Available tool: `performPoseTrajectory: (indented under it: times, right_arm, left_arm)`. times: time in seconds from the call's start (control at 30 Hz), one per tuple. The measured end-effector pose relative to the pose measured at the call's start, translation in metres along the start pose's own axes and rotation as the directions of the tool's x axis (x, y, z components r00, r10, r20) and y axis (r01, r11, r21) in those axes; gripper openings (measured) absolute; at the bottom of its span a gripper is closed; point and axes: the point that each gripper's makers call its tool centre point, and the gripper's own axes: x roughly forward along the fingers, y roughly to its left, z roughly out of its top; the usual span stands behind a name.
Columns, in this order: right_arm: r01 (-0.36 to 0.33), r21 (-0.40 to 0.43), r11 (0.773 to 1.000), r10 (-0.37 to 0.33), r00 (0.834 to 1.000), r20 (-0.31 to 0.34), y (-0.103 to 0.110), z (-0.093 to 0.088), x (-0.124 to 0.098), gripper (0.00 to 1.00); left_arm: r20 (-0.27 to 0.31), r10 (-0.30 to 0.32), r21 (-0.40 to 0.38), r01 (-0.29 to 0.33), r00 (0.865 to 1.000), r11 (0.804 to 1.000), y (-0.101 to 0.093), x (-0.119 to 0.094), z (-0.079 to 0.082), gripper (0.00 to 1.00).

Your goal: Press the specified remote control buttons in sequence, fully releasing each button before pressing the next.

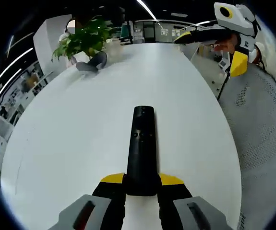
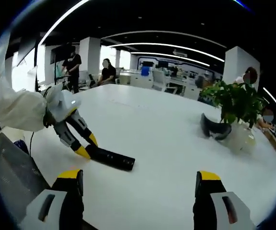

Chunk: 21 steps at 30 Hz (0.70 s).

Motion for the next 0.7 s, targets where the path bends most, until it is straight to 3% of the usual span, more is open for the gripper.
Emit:
performPoseTrajectory:
  times: [0.17, 0.7]
  right_arm:
    - [0.001, -0.002, 1.000, -0.001, 1.000, -0.013, 0.000, -0.002, 0.001, 0.96]
    - [0.001, 0.017, 1.000, 0.000, 0.999, -0.042, -0.002, -0.008, 0.003, 0.94]
  left_arm:
    - [-0.006, 0.020, 0.016, -0.020, 1.000, 1.000, 0.021, 0.002, 0.004, 0.24]
    - [-0.039, 0.060, 0.073, -0.057, 0.997, 0.996, 0.059, 0.012, 0.002, 0.24]
